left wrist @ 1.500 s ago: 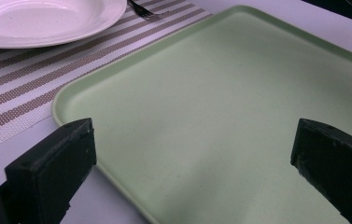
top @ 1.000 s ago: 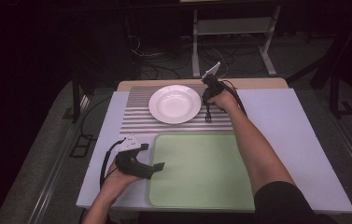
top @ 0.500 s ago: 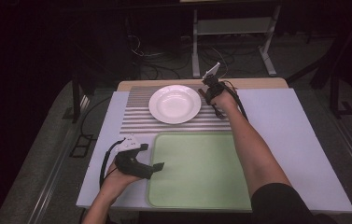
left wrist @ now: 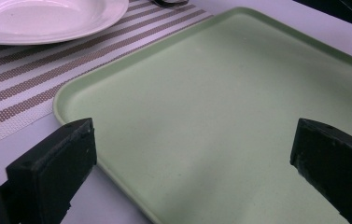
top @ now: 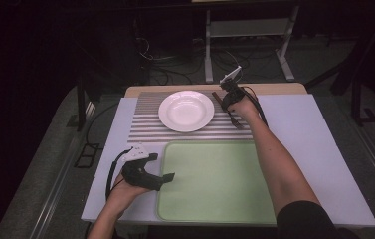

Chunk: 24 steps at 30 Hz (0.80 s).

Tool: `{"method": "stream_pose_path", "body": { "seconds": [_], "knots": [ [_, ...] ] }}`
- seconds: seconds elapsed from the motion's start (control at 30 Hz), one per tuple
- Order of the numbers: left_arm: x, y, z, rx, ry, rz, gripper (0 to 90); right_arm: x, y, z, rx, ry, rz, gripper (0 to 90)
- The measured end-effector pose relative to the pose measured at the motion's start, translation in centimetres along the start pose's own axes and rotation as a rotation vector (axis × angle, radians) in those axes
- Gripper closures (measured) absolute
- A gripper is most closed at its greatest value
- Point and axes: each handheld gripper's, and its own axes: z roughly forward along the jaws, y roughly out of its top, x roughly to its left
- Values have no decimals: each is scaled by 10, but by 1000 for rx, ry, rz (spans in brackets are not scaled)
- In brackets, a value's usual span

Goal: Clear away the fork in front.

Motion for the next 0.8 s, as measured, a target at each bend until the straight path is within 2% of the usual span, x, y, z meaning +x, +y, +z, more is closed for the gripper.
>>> {"method": "stream_pose_path", "body": {
  "seconds": [0.03, 0.07, 0.1, 0.13, 0.17, 0.3, 0.37, 0.4, 0.47, 0.5, 0.53, 0.7, 0.77, 0.8],
  "knots": [
    [0, 0, 0, 0, -1, 1, 0, -3, -3, -6, -25, 13, -1, 768],
    [0, 0, 0, -1, -1, 0, 0, -3, -3, -6, -25, 13, -1, 768],
    [0, 0, 0, -3, -2, -1, 0, -6, -6, -14, -54, 29, 2, 768],
    [0, 0, 0, -3, -2, -1, 0, -6, -6, -14, -54, 29, 2, 768],
    [0, 0, 0, -5, -3, -2, 0, -9, -10, -22, -83, 46, 10, 768],
    [0, 0, 0, -11, -1, -4, 0, -13, -17, -33, -122, 65, 11, 768],
    [0, 0, 0, -14, 0, -7, 0, -15, -25, -44, -151, 95, 2, 767],
    [0, 0, 0, -14, 0, -7, 0, -15, -25, -44, -151, 95, 2, 767],
    [0, 0, 0, -13, 2, -7, 0, -17, -29, -51, -177, 111, -10, 767],
    [0, 0, 0, -13, 3, -6, 0, -19, -34, -59, -209, 126, -10, 768],
    [0, 0, 0, -13, 3, -6, 0, -19, -34, -59, -209, 126, -10, 768],
    [-2, 2, 0, -19, 2, -1, 0, -20, -45, -81, -271, 179, -14, 768],
    [-2, 2, 0, -21, 2, -1, 0, -19, -55, -93, -311, 190, -33, 768],
    [-2, 2, 0, -21, 1, -1, 0, -19, -55, -93, -311, 190, -33, 768]
  ]
}}
